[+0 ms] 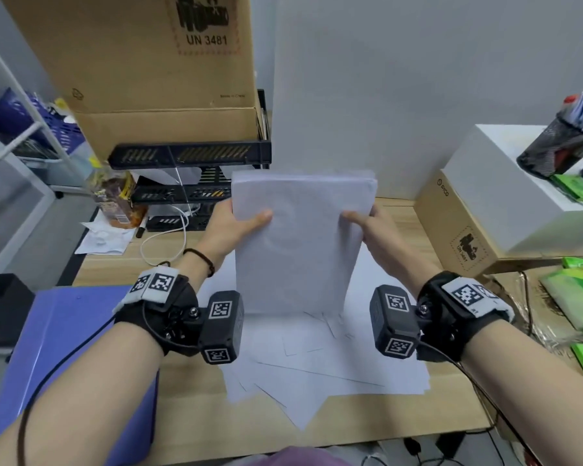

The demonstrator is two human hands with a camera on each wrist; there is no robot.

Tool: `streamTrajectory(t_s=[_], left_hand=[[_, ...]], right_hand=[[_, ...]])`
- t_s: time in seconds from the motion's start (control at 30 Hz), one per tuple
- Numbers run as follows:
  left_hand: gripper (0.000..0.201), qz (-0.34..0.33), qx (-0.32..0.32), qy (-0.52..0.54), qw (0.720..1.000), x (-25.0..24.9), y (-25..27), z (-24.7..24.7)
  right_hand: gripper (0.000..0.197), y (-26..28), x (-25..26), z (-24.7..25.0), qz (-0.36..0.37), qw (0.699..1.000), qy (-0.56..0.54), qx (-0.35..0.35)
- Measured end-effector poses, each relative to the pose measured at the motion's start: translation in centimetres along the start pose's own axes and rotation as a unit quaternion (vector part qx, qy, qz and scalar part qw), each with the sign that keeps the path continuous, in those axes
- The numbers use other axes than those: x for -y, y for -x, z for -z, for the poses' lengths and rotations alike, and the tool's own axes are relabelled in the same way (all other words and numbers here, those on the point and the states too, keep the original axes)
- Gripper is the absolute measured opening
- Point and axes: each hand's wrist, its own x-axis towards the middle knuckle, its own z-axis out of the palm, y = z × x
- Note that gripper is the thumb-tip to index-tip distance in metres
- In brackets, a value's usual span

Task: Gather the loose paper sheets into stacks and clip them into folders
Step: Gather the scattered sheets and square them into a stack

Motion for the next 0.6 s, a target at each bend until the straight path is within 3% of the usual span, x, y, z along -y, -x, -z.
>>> streamTrajectory(t_s=[0.13,0.2,0.3,0.47,0.6], left_hand=[[0.027,0.021,0.005,0.014,1.000,1.4,0.7,0.1],[0.031,0.055,0.024,-0.019,0.998,3.9,1.7,0.3],[0.026,0.080,0.054,-0.069,0.993,6.4,2.8,0.8],[0.013,0.063,0.002,-0.051,0.997,3.8,1.9,0.9],[0.013,0.014,-0.009,-0.012,1.000,1.5,1.5,0.4]], right_hand=[[0.026,1.0,-2.2,0.1,-0.020,0.999,0.022,0.034],[0.018,1.4,-4.4,0.1,-0.048,0.996,0.058,0.057],[0.021,1.9,-6.1,-0.5,-0.082,0.990,0.089,0.070],[0.032,0.9,-3.0,-1.6,-0.008,1.000,0.023,0.014],[0.035,0.7,-0.8,-0.9,0.010,0.999,-0.019,0.032]])
